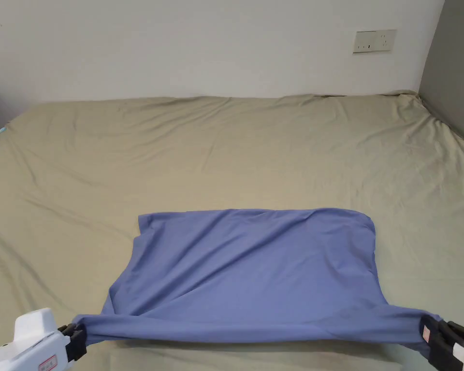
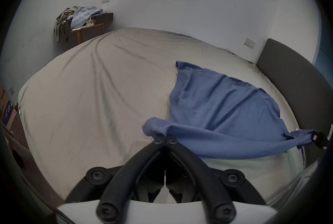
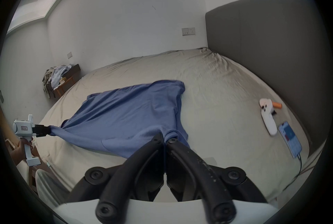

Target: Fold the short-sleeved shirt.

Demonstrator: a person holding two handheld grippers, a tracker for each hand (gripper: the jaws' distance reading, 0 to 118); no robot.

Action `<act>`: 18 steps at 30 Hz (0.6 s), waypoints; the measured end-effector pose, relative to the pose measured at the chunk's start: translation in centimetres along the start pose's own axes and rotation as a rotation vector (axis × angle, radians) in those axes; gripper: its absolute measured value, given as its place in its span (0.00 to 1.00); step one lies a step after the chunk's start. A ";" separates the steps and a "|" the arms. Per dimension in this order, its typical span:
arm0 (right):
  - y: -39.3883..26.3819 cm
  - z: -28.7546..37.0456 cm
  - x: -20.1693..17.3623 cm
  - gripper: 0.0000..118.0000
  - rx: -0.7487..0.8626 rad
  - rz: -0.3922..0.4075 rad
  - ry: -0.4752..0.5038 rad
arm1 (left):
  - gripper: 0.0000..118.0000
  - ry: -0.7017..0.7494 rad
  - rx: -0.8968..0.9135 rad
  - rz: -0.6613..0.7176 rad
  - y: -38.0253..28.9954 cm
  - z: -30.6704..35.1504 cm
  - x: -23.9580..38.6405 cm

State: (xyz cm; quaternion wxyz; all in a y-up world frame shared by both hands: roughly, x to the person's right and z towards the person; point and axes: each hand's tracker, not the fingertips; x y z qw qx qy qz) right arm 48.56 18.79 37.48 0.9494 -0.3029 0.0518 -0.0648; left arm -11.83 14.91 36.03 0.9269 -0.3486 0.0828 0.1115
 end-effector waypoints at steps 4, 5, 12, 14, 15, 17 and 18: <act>-3.1 1.7 0.2 0.01 -0.063 -0.010 -0.022 | 0.00 0.017 -0.058 -0.009 -2.7 2.0 -0.5; -4.0 1.7 0.4 0.01 -0.100 -0.032 -0.036 | 0.00 0.013 -0.072 -0.003 -3.5 2.1 -0.7; -9.1 -2.6 1.4 0.02 -0.375 -0.113 -0.145 | 0.00 0.051 -0.213 -0.021 -7.6 -0.2 -0.9; -10.2 -4.5 1.4 0.02 -0.429 -0.109 -0.176 | 0.00 0.057 -0.235 -0.024 -8.0 -0.8 -0.5; -10.6 -4.7 1.4 0.02 -0.428 -0.110 -0.173 | 0.00 0.065 -0.222 -0.023 -8.1 -0.7 -0.3; -10.1 -3.9 0.7 0.05 -0.371 -0.134 -0.189 | 0.03 0.071 -0.220 -0.019 -7.5 -0.4 -0.1; -9.9 -4.0 0.7 0.10 -0.384 -0.131 -0.191 | 0.12 0.066 -0.222 -0.018 -7.4 -0.2 -0.1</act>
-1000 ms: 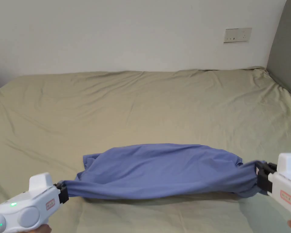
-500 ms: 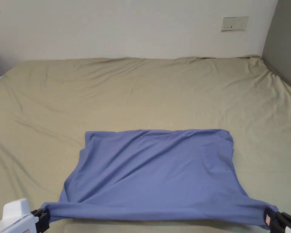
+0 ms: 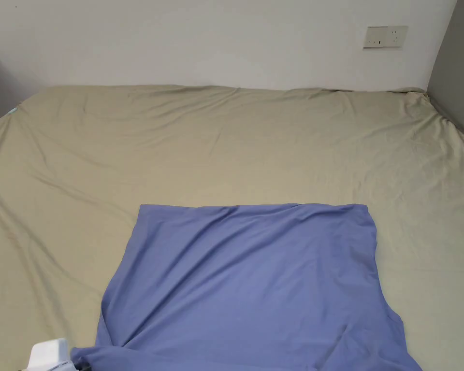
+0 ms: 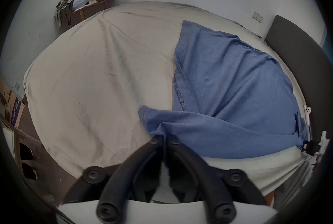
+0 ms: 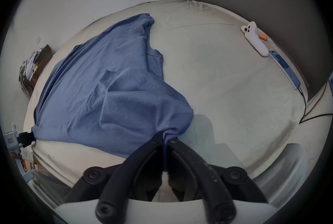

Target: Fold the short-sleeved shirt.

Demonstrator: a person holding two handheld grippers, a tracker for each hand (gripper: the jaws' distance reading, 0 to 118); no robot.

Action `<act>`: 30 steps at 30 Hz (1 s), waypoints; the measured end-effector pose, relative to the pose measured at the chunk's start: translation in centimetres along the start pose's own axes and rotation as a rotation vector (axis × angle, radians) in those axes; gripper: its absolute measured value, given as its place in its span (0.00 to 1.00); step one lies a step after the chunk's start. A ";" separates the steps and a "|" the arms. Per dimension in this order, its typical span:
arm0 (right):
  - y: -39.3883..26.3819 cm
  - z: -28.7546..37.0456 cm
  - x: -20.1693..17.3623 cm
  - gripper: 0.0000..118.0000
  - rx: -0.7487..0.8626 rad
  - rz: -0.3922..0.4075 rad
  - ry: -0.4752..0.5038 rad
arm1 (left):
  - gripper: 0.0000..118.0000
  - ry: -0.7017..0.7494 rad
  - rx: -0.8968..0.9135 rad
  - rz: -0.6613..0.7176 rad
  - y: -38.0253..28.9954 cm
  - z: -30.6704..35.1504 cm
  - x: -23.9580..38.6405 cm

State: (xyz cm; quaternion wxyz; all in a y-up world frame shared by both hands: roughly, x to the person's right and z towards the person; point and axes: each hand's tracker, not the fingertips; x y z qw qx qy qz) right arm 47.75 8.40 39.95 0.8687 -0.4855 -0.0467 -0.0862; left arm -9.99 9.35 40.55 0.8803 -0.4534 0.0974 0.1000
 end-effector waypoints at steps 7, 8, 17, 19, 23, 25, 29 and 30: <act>4.7 7.0 -3.7 1.00 0.262 0.076 0.030 | 0.99 -0.134 0.241 0.073 4.3 6.6 2.4; 5.7 8.6 -4.5 1.00 0.343 0.093 0.047 | 0.99 -0.145 0.303 0.061 5.3 8.0 3.2; 10.9 17.7 -10.2 1.00 0.803 0.212 0.076 | 0.95 -0.141 0.833 -0.145 10.1 17.4 10.9; 10.9 18.5 -10.9 0.94 0.842 0.234 0.062 | 0.80 -0.115 0.867 -0.163 10.1 17.7 12.0; 10.5 18.8 -11.8 0.27 0.852 0.235 0.032 | 0.00 -0.133 0.867 -0.152 9.8 17.1 12.7; 10.3 18.6 -12.1 0.01 0.850 0.245 0.014 | 0.00 -0.177 0.826 -0.134 10.0 16.6 12.4; 10.1 18.4 -11.7 0.00 0.841 0.248 0.016 | 0.00 -0.143 0.761 -0.173 9.3 15.6 11.7; 10.0 18.2 -11.5 0.00 0.839 0.248 0.014 | 0.00 -0.135 0.719 -0.184 9.3 15.2 11.2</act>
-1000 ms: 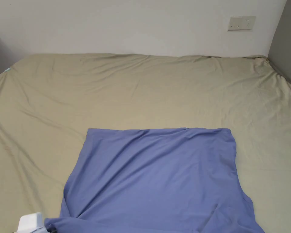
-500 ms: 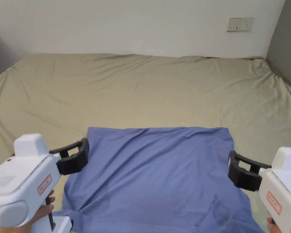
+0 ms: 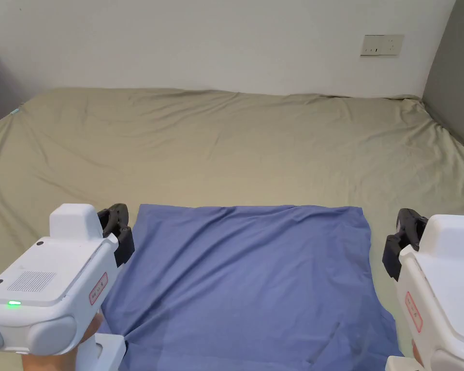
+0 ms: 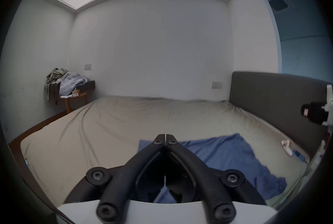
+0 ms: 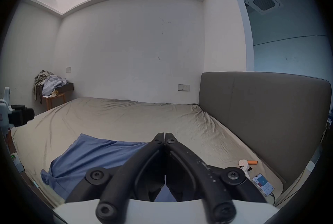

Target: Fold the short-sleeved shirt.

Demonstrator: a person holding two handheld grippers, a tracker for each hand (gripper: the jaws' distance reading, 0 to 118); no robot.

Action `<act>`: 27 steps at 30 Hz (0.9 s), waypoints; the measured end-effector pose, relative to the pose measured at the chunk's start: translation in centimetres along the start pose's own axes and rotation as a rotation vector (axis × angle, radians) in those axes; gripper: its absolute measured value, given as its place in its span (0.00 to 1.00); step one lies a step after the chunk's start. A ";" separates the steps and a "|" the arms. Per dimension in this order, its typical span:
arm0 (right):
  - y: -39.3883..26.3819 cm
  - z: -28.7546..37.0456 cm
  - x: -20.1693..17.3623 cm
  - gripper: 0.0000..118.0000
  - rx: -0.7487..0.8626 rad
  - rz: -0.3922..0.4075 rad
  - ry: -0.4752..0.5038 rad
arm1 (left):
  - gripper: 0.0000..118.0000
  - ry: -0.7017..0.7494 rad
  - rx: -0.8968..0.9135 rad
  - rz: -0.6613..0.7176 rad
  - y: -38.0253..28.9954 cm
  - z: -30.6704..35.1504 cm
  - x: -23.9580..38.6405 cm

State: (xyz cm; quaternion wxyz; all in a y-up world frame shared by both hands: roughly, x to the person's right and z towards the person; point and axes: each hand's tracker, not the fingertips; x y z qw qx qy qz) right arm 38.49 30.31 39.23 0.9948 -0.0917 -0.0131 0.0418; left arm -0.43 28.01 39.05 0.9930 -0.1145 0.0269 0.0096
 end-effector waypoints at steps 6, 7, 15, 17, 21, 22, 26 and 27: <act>-0.9 0.0 0.9 0.00 -0.019 -0.019 0.001 | 0.00 -0.039 -0.370 0.046 -4.5 -1.0 -5.1; -1.2 0.0 1.0 0.00 -0.022 -0.023 -0.002 | 0.03 -0.029 -0.417 0.047 -5.5 -1.0 -5.8; -2.9 -0.5 1.4 0.01 -0.080 -0.053 -0.019 | 0.95 0.054 -0.682 0.085 -13.9 -2.3 -9.4; -3.2 -0.5 1.4 0.01 -0.098 -0.048 -0.021 | 0.93 0.079 -0.716 0.079 -15.4 -3.3 -9.6; -4.1 -0.3 1.7 0.01 -0.133 -0.046 -0.026 | 0.44 0.083 -0.710 0.099 -17.4 -4.4 -9.5; -4.5 -0.3 1.8 0.01 -0.146 -0.042 -0.027 | 0.22 0.056 -0.720 0.129 -17.6 -4.6 -9.5; -7.1 -0.7 3.1 0.15 -0.287 -0.063 -0.028 | 0.01 0.048 -0.678 0.066 -17.4 -3.8 -7.9; -8.0 -0.9 3.3 0.30 -0.360 -0.075 -0.006 | 0.01 0.045 -0.667 0.064 -17.2 -3.6 -7.7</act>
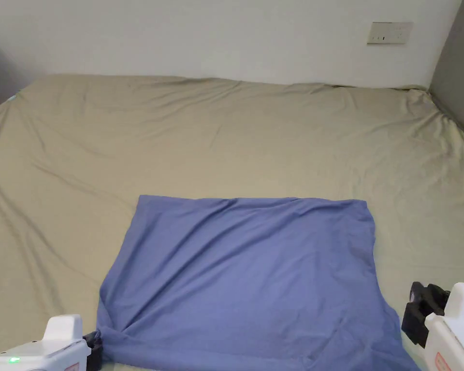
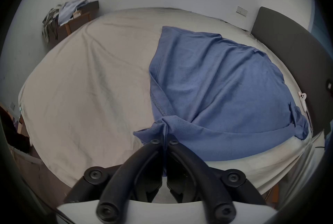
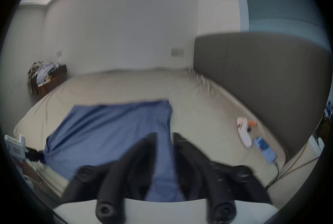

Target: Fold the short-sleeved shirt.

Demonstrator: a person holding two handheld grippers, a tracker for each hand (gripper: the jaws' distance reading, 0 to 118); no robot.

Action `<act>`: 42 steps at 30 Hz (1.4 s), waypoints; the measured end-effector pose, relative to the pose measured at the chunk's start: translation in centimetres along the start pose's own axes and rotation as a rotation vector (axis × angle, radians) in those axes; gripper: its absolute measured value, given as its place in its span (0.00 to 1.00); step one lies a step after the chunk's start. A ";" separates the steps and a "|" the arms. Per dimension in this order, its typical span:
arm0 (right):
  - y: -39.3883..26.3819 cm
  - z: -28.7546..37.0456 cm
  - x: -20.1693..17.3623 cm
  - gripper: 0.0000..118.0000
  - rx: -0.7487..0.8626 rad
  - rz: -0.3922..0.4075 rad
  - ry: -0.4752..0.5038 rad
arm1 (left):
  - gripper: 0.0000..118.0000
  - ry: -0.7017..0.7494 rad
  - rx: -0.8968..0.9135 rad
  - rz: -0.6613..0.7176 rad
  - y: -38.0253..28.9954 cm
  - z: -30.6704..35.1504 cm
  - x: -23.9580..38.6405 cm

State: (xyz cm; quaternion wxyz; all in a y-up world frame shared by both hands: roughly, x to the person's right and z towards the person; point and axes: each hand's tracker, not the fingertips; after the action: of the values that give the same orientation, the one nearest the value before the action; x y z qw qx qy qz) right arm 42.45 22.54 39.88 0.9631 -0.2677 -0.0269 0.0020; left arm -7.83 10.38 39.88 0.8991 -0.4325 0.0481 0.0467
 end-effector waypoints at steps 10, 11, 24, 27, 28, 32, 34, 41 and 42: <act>-4.0 -1.3 1.0 0.85 -0.455 -0.012 -0.046 | 0.01 -0.024 0.045 -0.011 1.2 2.3 0.7; -4.1 -1.3 1.0 0.66 -0.460 -0.010 -0.044 | 0.01 -0.022 0.045 -0.007 1.2 2.1 0.5; -2.8 -2.5 1.0 0.07 -0.161 0.011 0.083 | 0.01 -0.041 0.200 0.084 5.9 4.9 0.2; -0.2 -5.1 1.4 0.07 -0.120 0.020 0.090 | 0.01 -0.032 0.235 0.078 9.3 4.3 0.5; 0.8 -6.0 1.3 0.07 -0.115 0.019 0.091 | 0.01 -0.026 0.241 0.074 10.5 3.7 0.6; 3.4 -11.1 0.5 0.07 -0.131 0.042 0.069 | 0.01 0.002 0.224 0.061 14.7 -0.3 0.9; 4.0 -13.6 -0.2 0.07 -0.169 0.044 0.053 | 0.01 0.018 0.201 0.047 16.1 -2.9 1.1; 3.4 -23.9 -1.4 0.07 -0.341 0.001 0.011 | 0.01 0.063 0.072 0.049 18.3 -11.9 1.7; 3.1 -25.2 -1.5 0.07 -0.368 -0.018 0.014 | 0.01 0.077 0.060 0.039 18.3 -12.9 1.8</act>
State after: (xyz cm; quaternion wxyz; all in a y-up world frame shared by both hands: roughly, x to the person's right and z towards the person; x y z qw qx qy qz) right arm 42.27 12.19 16.69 0.8981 -0.4390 -0.0224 -0.0132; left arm -8.89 11.78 17.51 0.9082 -0.4057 0.0923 0.0462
